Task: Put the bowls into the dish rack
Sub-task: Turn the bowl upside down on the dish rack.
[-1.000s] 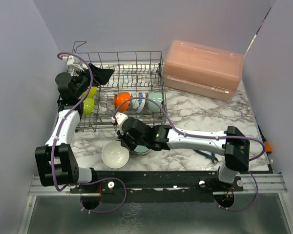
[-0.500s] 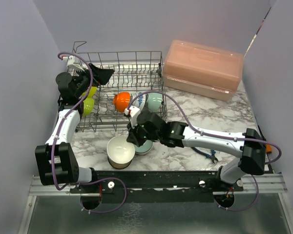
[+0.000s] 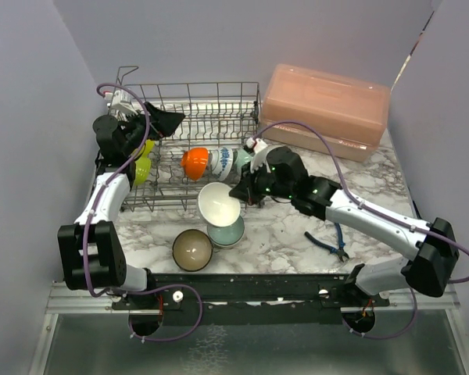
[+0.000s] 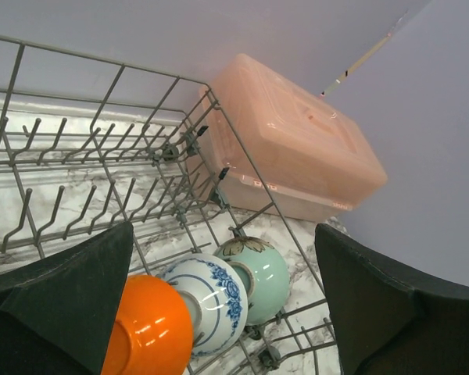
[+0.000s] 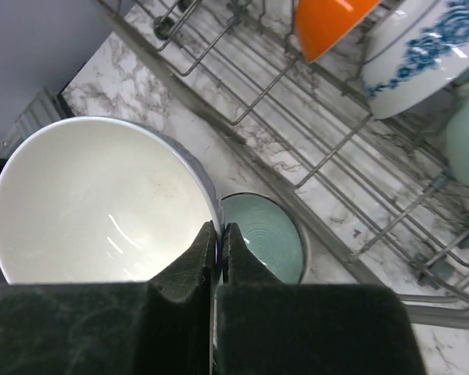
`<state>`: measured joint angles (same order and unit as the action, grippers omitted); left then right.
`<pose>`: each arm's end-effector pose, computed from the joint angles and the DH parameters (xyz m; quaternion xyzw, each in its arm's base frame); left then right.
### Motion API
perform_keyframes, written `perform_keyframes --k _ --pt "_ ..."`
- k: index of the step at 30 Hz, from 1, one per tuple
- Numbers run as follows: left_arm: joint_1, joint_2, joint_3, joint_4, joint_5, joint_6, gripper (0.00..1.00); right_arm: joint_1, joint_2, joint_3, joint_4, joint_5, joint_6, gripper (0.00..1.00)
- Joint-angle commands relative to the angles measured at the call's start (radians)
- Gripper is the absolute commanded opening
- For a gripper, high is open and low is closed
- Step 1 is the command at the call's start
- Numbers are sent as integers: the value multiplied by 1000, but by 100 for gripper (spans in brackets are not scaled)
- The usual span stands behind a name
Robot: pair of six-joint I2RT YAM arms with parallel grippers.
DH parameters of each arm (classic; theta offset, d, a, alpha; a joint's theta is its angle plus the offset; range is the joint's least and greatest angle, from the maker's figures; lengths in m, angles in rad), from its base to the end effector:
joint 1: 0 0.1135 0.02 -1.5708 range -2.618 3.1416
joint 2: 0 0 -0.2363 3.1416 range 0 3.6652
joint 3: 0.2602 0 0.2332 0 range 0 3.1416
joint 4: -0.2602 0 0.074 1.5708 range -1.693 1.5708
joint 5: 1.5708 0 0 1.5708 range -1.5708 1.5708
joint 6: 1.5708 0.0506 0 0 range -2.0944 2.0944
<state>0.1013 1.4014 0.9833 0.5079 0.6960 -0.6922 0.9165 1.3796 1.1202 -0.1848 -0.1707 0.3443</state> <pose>0.3245 0.0004 0.3199 -0.0129 0.6822 -0.4221 0.5968 0.1880 0.2593 0.2925 -0.2814 0.7953 0.3718 0.3873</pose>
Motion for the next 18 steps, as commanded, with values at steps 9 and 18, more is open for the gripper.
perform_keyframes --k 9,18 --pt "-98 79 57 23 113 -63 99 -265 -131 -39 52 -152 30 0" --pt "-244 168 91 23 189 -107 99 -509 -142 -88 79 -273 73 0"
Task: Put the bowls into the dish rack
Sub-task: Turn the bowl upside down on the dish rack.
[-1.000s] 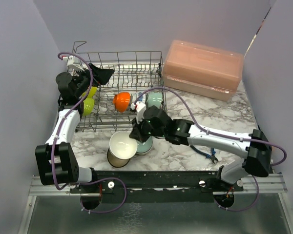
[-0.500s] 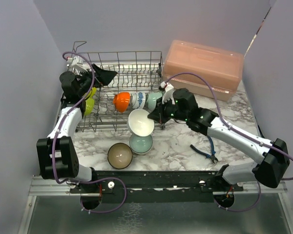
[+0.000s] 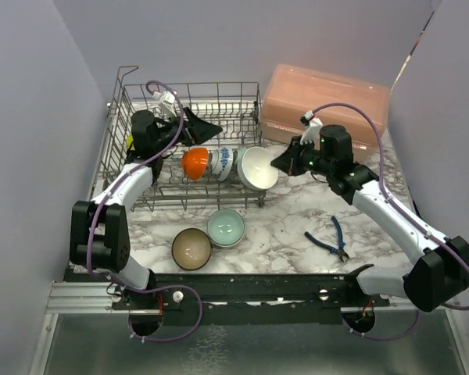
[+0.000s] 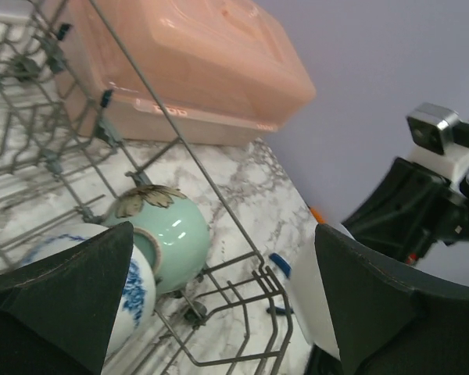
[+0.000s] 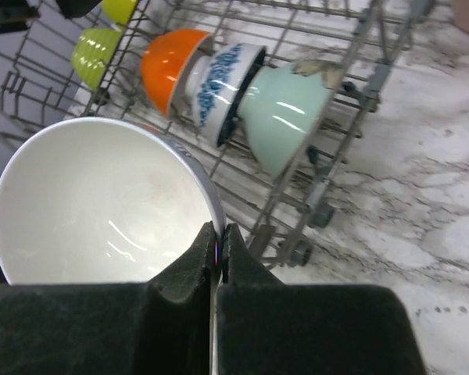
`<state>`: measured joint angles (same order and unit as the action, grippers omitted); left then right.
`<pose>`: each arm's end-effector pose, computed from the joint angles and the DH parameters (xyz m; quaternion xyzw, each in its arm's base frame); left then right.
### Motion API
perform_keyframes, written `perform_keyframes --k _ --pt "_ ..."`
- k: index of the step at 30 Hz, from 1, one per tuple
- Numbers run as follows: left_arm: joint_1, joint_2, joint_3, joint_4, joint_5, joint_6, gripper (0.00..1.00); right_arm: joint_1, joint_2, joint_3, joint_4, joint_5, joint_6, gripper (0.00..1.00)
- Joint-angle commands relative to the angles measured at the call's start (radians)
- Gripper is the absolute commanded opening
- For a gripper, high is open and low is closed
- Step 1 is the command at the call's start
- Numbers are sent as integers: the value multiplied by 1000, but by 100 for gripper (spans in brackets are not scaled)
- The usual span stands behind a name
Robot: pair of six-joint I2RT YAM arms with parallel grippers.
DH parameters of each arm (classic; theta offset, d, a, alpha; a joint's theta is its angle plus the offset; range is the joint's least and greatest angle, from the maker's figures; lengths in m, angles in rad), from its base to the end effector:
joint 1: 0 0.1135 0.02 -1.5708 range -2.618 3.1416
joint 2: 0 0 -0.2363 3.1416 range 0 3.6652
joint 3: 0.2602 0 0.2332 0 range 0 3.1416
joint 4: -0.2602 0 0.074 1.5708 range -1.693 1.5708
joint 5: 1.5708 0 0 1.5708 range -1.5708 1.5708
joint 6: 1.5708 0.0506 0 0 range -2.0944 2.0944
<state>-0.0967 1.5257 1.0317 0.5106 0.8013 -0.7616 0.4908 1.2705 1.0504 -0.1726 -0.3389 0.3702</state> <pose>0.3403 -0.0695 0.2973 0.0521 0.7011 -0.5219 0.4832 0.2528 0.1541 0.3020 -0.1429 0.8124 0.3560 0.4391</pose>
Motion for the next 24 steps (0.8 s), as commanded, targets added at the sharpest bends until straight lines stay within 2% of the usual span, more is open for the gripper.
perform_keyframes --k 1,6,13,24 --pt "-55 52 45 20 90 -42 99 -106 -33 -20 68 -119 50 0" --pt "-80 83 68 19 132 -80 99 -159 -41 -29 67 -116 44 0" --pt "-146 84 76 20 160 -79 99 -165 -49 -7 45 -75 17 0" --pt "-234 46 54 20 114 -65 99 -165 -89 35 -9 -21 -38 0"
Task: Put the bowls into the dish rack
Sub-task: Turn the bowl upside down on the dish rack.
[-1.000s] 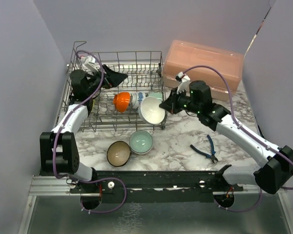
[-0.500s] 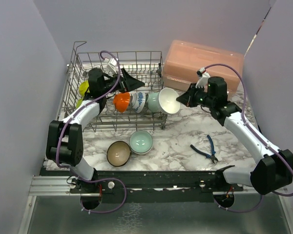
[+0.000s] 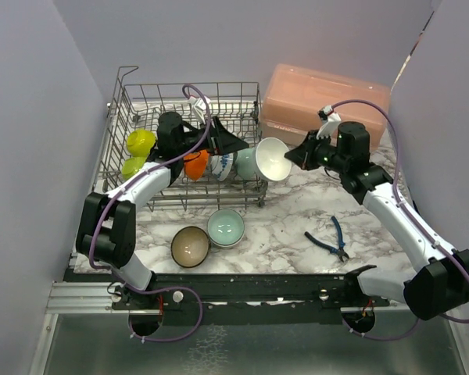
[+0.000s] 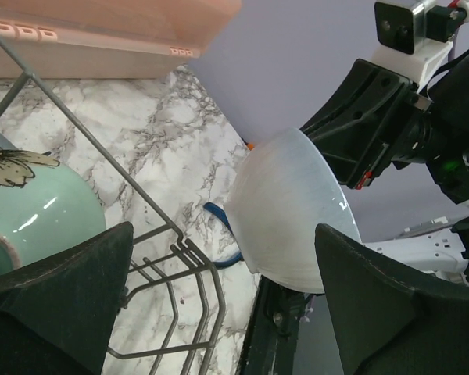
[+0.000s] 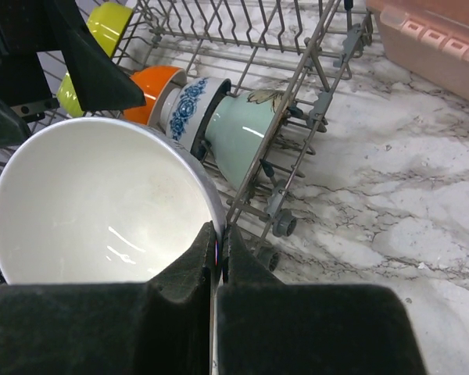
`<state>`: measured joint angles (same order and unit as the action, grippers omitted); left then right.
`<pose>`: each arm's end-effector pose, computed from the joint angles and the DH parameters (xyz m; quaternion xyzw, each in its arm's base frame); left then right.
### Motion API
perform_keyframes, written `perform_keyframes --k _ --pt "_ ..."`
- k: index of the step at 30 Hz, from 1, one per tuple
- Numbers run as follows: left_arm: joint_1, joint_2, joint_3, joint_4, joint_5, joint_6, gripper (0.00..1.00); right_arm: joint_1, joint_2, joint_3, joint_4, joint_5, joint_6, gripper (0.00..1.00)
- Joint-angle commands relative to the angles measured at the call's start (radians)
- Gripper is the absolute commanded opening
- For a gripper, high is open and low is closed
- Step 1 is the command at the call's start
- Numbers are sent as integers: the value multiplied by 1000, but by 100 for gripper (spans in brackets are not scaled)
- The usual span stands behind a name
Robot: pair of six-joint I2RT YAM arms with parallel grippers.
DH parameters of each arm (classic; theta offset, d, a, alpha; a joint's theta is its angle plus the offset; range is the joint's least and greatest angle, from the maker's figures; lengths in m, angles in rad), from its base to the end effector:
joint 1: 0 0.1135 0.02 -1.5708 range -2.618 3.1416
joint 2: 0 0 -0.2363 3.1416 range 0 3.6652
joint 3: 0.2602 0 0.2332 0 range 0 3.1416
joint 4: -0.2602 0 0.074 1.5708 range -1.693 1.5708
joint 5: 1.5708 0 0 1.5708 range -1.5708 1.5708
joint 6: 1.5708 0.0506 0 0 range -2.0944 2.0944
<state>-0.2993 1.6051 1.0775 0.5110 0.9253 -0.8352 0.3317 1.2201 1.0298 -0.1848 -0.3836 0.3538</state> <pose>0.3296 -0.1440 0.2863 0.1329 0.6981 -0.6055 0.3582 0.2623 0.1104 0.3074 -0.0983 0.8125 0.3341 0.4675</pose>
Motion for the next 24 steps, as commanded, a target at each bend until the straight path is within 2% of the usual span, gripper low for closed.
perform_keyframes --k 1,11,18,24 --pt "-39 -34 10 19 -10 8 99 -7 -38 57 0 31 -28 0" --pt "-83 -60 7 -5 -44 25 99 -6 -57 96 -63 168 -112 0" --pt "-128 -47 11 -19 -43 31 99 -5 -53 117 -55 164 -113 0" --pt "-172 -39 44 -176 -120 129 99 -5 -61 127 -46 123 -95 0"
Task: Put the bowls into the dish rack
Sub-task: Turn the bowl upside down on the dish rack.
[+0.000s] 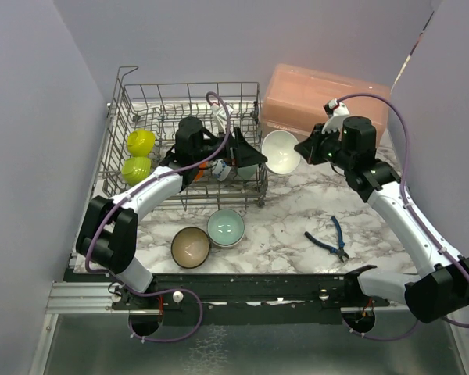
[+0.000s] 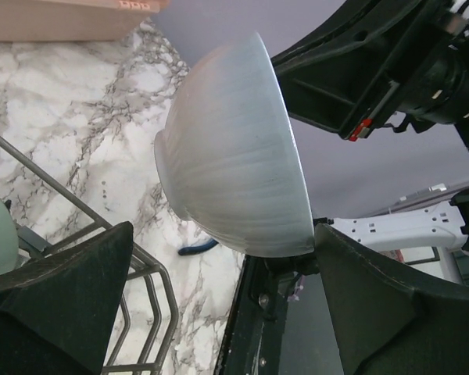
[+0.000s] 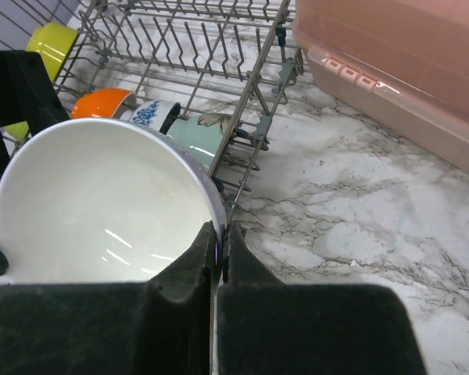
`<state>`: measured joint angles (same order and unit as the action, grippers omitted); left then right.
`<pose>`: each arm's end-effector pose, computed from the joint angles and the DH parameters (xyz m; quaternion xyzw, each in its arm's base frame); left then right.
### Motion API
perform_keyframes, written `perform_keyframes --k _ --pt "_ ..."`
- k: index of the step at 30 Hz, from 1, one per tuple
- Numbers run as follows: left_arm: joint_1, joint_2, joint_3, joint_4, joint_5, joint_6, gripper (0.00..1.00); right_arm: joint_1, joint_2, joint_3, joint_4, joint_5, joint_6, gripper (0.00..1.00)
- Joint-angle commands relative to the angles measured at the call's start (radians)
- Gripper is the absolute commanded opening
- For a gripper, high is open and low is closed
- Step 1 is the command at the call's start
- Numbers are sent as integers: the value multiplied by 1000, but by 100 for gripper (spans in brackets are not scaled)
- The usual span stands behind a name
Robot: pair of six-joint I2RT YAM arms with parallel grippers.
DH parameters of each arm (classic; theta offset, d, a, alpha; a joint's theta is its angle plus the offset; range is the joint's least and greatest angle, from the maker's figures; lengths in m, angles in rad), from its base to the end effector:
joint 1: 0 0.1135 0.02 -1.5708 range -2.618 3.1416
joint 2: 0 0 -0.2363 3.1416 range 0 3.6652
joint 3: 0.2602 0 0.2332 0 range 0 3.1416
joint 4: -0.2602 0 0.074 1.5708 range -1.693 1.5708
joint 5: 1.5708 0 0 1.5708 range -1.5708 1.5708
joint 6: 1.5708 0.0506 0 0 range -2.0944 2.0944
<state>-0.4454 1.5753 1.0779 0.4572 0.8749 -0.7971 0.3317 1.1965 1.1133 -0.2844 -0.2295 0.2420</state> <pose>0.3028 -0.1876 0.2907 0.1747 0.6945 -0.6137 0.3324 0.2593 0.1015 0.3302 -0.1014 0.8153 0.2496 0.5126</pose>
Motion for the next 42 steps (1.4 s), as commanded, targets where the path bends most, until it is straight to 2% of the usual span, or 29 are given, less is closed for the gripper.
perform_keyframes --k 1,10,25,30,37,38,42 --pt "-31 -6 48 -145 -80 104 99 -5 -37 45 57 -42 22 0" --pt "-67 57 84 -212 -56 104 98 6 -35 24 101 -102 49 0" --pt "-104 73 113 -214 14 118 77 10 -23 -9 149 -122 81 0" --pt "-104 51 111 -210 16 136 74 10 -8 -19 158 -120 94 0" --pt "-104 42 109 -200 24 146 58 10 6 -29 162 -105 108 0" --pt "-104 42 108 -199 23 147 61 10 6 -31 162 -105 113 0" --pt "-104 33 99 -199 -8 148 86 10 10 -37 174 -114 143 0"
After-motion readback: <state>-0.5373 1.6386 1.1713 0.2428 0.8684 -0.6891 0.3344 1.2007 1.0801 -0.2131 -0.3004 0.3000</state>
